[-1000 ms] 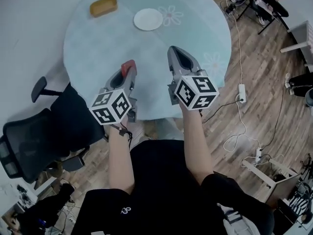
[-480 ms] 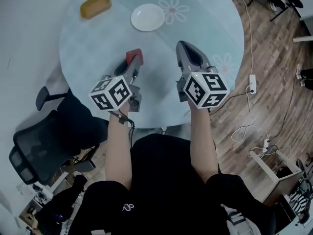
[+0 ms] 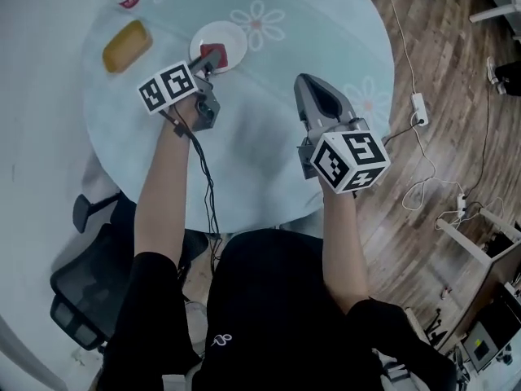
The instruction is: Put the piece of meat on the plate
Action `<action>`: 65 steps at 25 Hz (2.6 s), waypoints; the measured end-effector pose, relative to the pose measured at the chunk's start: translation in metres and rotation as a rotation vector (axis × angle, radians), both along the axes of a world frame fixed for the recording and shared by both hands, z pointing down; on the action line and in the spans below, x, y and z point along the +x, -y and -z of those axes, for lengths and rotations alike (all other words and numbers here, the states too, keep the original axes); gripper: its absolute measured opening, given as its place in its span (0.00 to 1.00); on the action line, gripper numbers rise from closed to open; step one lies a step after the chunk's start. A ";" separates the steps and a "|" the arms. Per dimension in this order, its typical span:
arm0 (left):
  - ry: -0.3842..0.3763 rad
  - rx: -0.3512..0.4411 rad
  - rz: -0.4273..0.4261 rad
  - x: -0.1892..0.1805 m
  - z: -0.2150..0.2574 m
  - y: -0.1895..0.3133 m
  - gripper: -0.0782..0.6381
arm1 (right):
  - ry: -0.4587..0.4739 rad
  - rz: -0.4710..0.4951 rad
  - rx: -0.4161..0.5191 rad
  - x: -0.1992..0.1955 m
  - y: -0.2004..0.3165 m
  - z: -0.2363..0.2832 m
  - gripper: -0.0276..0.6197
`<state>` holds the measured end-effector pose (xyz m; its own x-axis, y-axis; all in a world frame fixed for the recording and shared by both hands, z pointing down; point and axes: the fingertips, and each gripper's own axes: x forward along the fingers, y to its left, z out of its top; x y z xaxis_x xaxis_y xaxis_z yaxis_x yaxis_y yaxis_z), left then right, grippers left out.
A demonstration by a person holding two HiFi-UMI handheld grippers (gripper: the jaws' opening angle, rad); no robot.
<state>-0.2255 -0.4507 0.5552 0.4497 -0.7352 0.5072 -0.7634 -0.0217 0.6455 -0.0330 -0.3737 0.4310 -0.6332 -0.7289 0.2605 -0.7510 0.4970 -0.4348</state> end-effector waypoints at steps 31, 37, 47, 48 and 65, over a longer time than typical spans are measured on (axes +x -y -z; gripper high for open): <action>0.053 0.209 0.298 -0.037 0.083 -0.045 0.21 | -0.018 0.101 0.072 0.023 -0.022 0.027 0.06; 0.142 0.400 0.470 -0.038 0.161 -0.142 0.10 | 0.033 0.241 0.177 -0.019 -0.036 0.059 0.06; 0.550 0.521 0.457 0.025 0.232 -0.217 0.10 | -0.054 0.357 0.302 -0.065 -0.060 0.104 0.06; 0.582 0.521 0.468 0.025 0.235 -0.220 0.10 | -0.052 0.367 0.311 -0.067 -0.063 0.107 0.06; 0.653 0.510 0.507 0.039 0.234 -0.221 0.10 | -0.107 0.403 0.379 -0.052 -0.076 0.111 0.06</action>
